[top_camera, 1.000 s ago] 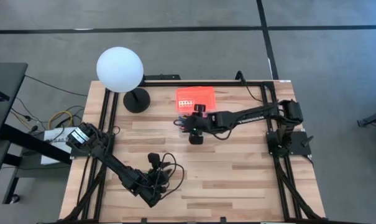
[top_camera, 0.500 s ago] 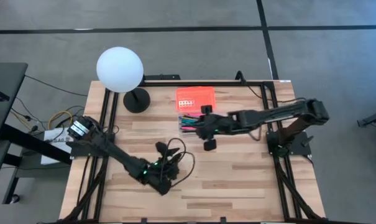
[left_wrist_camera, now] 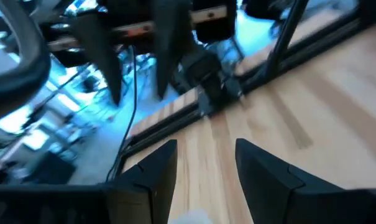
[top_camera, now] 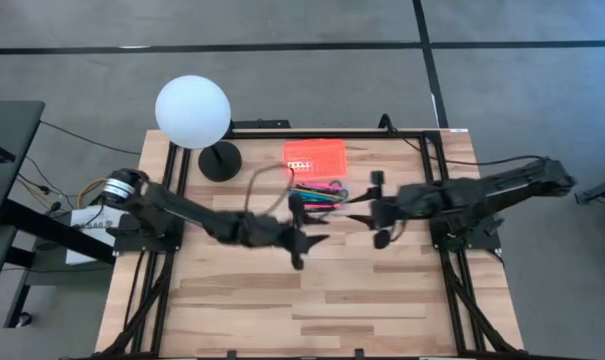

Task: Pick & place school supplies into a supply box
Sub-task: Return to Home Position

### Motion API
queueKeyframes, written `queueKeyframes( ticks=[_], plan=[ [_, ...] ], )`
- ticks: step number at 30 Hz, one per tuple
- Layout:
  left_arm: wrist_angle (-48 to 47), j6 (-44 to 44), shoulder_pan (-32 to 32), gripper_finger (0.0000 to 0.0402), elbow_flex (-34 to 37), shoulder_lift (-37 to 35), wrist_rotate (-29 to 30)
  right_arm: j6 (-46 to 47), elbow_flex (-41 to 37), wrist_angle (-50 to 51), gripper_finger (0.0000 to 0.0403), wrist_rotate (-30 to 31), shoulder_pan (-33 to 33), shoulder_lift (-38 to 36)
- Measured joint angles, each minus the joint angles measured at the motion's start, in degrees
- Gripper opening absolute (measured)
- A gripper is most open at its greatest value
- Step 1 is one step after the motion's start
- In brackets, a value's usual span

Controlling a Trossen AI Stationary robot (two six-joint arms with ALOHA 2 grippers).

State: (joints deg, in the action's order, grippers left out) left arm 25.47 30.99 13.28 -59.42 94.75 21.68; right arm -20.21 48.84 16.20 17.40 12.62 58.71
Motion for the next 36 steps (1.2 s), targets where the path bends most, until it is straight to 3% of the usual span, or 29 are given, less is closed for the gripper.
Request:
queueKeyframes(
  ticks=[4,11,24,32,36],
  plan=[
    [-8.2,-3.3,-3.2,0.0157,0.0,-7.2,-8.8,0.7,-5.8,-3.8,0.0149,-3.8,1.1,-8.8],
    [-26.2,-7.0,-2.6,0.0157,1.5,-18.7,-9.9,0.8,-14.4,-8.7,0.0143,-4.1,3.2,-20.3],
    [-4.3,-8.2,-0.4,0.0157,36.6,-53.0,-1.9,0.3,-22.9,-12.7,0.0137,-4.1,5.5,-31.5],
    [-4.4,-8.9,-0.4,0.0157,45.7,-69.7,-2.0,-0.9,-30.8,-18.2,0.0132,-5.0,2.4,-40.1],
    [-6.6,-8.2,-0.4,0.0157,47.1,-75.6,-3.0,0.8,-31.2,-15.7,0.0132,-15.4,-3.4,-45.9]
  ],
)
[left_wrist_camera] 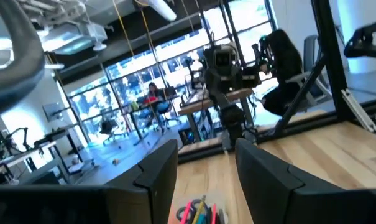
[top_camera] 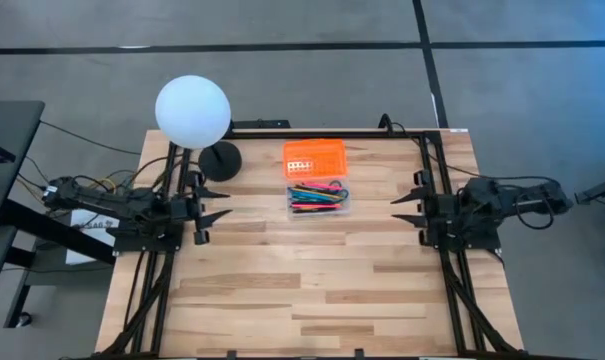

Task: Pick & place school supplies into a supply box
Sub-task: Return to Home Position

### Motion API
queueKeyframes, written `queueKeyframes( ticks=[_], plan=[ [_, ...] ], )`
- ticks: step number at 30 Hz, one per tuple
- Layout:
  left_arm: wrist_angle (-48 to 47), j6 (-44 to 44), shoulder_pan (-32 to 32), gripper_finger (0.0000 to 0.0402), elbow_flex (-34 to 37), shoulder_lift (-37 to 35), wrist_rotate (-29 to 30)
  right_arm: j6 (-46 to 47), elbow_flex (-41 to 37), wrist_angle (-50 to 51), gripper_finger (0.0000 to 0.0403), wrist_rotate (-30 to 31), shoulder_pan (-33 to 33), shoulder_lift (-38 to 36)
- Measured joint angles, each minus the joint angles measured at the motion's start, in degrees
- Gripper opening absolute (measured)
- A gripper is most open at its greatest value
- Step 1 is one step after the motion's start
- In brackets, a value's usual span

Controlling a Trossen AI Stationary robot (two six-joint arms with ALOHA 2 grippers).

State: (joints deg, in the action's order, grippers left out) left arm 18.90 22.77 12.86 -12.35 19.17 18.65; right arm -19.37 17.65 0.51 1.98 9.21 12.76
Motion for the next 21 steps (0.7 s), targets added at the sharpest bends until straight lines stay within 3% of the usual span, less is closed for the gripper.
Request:
queueKeyframes(
  ticks=[5,16,21],
  plan=[
    [-6.6,-0.3,0.0,0.0157,0.2,-5.0,0.0,1.8,-0.7,3.1,0.0132,-7.6,-5.5,-2.6],
    [-18.1,-3.5,0.0,0.0157,0.3,-13.8,1.3,3.2,-13.1,-4.4,0.0132,-8.1,-10.1,-12.6],
    [-22.1,-2.7,-0.4,0.0157,0.3,-18.5,0.6,3.9,-15.1,-7.1,0.0132,-8.1,-10.8,-12.6]
  ],
)
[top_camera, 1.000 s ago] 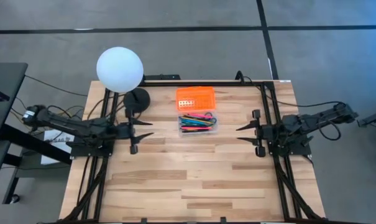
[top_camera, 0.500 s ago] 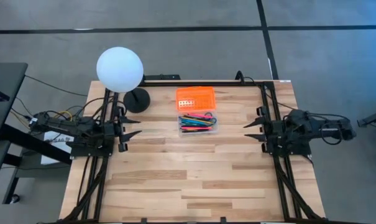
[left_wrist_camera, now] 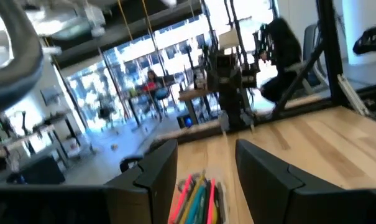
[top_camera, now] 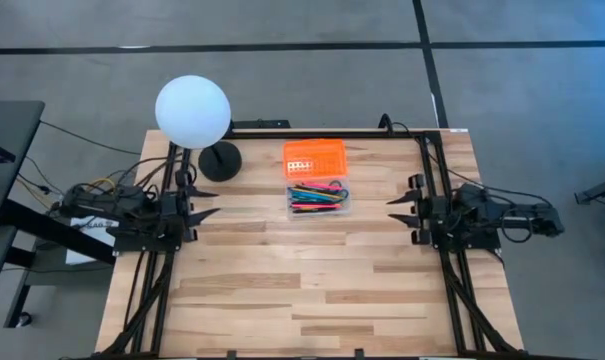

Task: Pick & place school supplies into a supply box
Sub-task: Return to Home Position

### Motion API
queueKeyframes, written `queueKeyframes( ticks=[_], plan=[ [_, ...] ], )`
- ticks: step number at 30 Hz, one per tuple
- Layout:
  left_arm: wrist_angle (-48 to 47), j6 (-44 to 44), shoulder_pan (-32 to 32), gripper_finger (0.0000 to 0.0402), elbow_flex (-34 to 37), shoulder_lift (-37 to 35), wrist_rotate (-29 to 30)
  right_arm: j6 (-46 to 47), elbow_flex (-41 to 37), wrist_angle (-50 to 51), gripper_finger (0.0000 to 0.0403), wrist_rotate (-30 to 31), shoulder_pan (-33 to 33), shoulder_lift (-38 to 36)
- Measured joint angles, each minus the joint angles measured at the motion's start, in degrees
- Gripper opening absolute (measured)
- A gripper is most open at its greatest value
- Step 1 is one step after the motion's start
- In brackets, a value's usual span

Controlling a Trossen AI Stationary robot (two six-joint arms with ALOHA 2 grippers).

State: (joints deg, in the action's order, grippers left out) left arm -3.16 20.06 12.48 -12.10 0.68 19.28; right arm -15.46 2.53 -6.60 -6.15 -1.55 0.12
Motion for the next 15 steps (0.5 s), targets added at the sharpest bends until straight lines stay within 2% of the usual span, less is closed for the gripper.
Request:
queueKeyframes(
  ticks=[5,10,15],
  plan=[
    [2.8,2.5,-2.8,0.0157,0.0,-0.5,-4.6,0.0,-0.7,-4.1,0.0132,-1.6,-1.3,0.0],
    [2.7,-0.1,-7.5,0.0157,1.5,-0.6,-8.9,0.5,-0.7,-3.8,0.0132,-5.4,-2.0,0.0],
    [10.5,-2.8,-11.9,0.0157,7.6,-0.6,-14.2,0.5,-1.9,-4.6,0.0132,-5.8,-1.9,0.0]
  ],
)
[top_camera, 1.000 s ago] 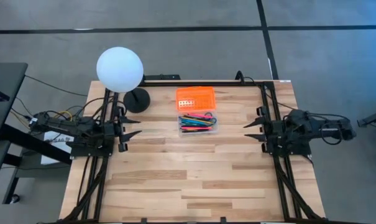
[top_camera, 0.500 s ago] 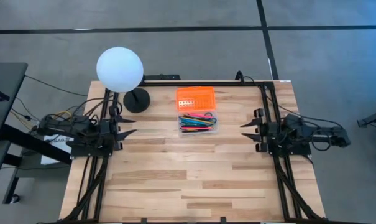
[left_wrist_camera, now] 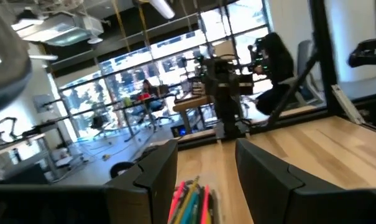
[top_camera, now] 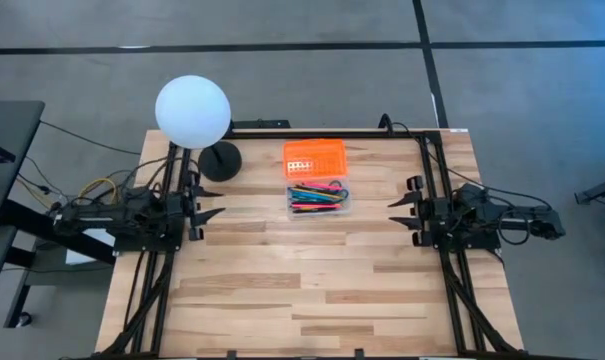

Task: Pick & place school supplies into a supply box
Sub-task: Return to Home Position

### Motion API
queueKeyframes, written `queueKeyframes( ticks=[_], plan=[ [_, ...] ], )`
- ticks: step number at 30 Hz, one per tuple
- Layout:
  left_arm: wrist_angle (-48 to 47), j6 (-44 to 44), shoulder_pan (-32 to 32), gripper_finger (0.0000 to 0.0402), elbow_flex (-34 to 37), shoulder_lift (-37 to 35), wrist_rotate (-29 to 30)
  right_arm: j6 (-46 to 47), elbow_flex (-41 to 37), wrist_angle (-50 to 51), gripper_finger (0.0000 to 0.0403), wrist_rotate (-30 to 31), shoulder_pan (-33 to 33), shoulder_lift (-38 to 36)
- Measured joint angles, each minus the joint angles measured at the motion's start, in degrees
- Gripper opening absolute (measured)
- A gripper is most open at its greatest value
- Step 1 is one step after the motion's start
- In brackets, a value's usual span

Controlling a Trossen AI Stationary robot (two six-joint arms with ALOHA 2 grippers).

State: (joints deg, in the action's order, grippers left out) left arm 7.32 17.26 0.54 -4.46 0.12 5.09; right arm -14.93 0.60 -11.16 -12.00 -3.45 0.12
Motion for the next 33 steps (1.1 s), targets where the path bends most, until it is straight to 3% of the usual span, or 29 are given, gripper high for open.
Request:
queueKeyframes(
  ticks=[5,13,27,33],
  plan=[
    [5.0,-0.1,-1.5,0.0157,3.7,0.0,-2.5,1.0,0.0,0.4,0.0132,0.0,-0.1,0.0],
    [7.1,2.9,-1.4,0.0157,3.9,0.1,-6.2,0.6,0.0,0.8,0.0132,0.0,0.0,0.0],
    [0.7,3.4,-1.4,0.0157,3.9,0.1,-6.1,1.4,-0.1,7.2,0.0134,0.2,1.6,0.0],
    [-1.5,3.2,-1.4,0.0157,4.0,0.1,-5.7,2.8,-0.2,9.1,0.0134,3.3,1.4,0.2]
  ],
)
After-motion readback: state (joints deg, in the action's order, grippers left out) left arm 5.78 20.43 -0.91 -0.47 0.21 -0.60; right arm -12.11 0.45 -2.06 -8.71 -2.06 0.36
